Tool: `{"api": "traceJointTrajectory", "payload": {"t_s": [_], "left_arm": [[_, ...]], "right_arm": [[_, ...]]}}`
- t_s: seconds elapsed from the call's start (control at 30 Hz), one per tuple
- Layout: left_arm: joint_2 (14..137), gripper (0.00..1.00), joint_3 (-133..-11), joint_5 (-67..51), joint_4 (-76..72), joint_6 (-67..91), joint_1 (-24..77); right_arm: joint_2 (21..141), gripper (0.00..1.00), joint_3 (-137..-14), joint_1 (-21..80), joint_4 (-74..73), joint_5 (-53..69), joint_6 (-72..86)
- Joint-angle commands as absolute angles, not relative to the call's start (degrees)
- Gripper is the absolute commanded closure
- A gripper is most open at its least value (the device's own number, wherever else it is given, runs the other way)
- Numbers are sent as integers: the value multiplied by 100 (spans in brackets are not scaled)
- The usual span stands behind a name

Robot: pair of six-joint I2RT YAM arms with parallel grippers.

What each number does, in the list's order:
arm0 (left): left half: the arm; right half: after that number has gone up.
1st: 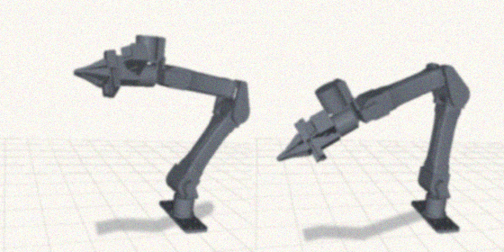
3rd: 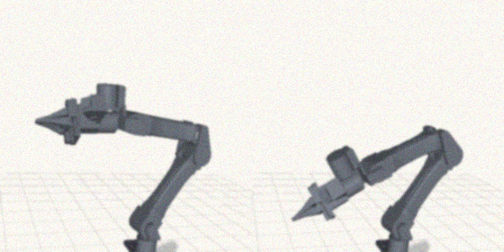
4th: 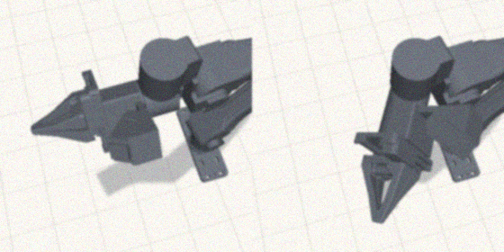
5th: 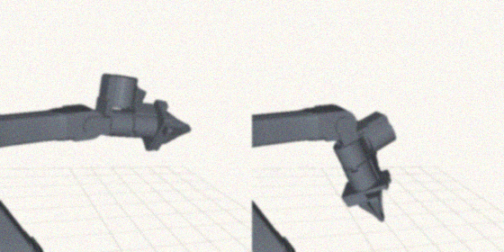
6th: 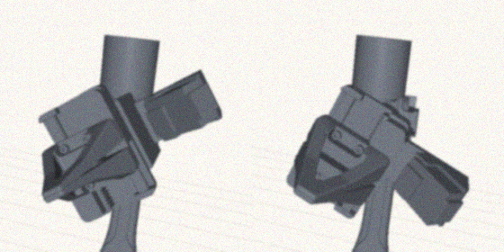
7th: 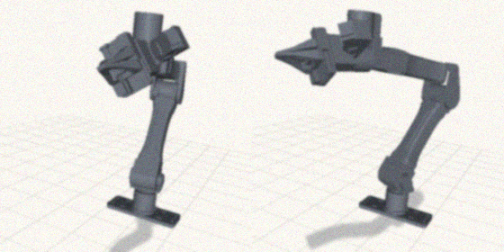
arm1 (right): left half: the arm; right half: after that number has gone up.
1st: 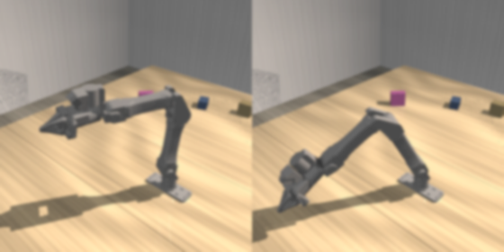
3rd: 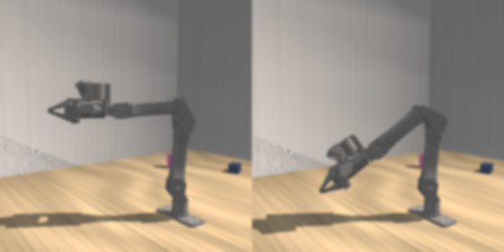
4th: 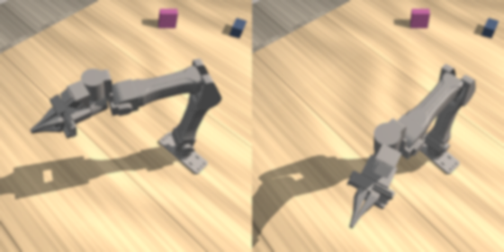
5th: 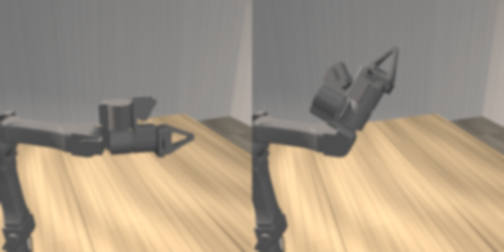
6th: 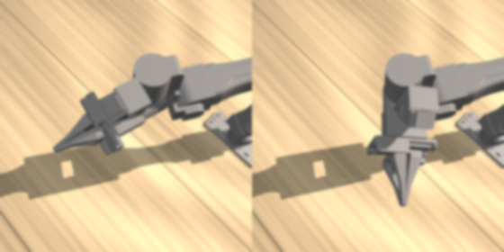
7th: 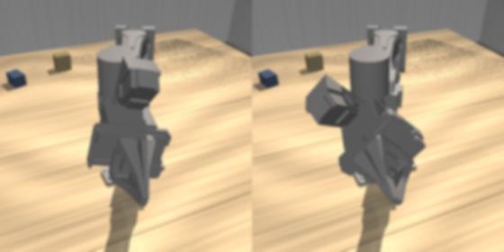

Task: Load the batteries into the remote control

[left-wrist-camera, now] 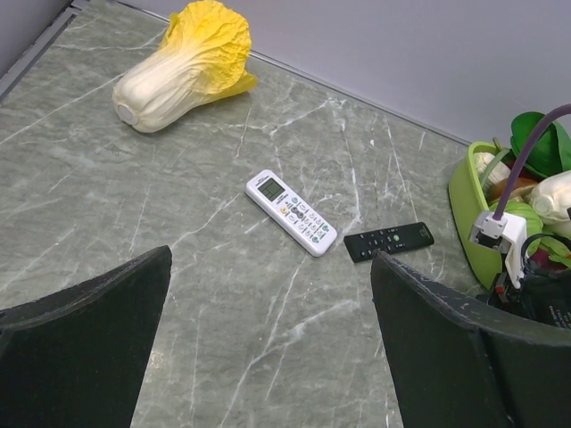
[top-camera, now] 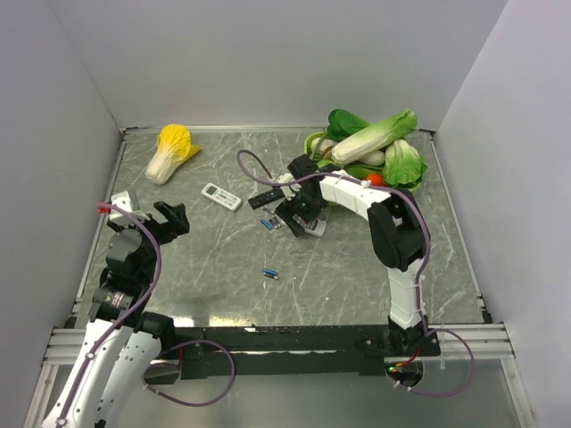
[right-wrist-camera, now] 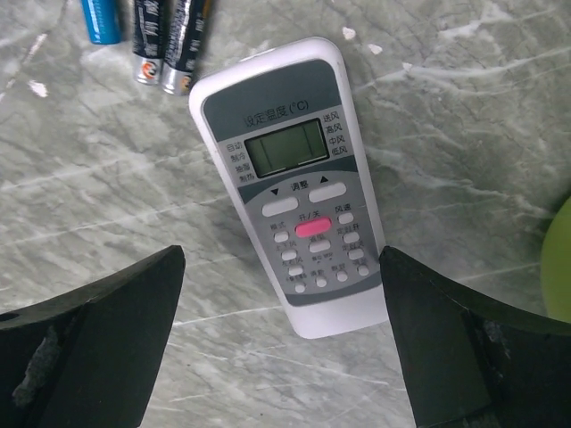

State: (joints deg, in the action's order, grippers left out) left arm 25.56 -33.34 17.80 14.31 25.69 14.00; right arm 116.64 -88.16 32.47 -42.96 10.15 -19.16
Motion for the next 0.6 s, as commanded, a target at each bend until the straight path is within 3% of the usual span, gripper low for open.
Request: {"api": "traceJointTrajectory", "payload": {"t_s": [0.0,0.4,0.57], "left_arm": [[2470,3,-3322,1687,1204,2505,1389],[2382,3,-3287,1679,1178,2531,1468],[2364,3,-3278,1670,1169,2540,1512]], "right_arm": [[11883,2,-8869,3340,-4465,712,-2136],[11312,13,-7700,3603,-4236,167,-1759],[10812,26,-6998,3656,-4017,237,-1442]]}}
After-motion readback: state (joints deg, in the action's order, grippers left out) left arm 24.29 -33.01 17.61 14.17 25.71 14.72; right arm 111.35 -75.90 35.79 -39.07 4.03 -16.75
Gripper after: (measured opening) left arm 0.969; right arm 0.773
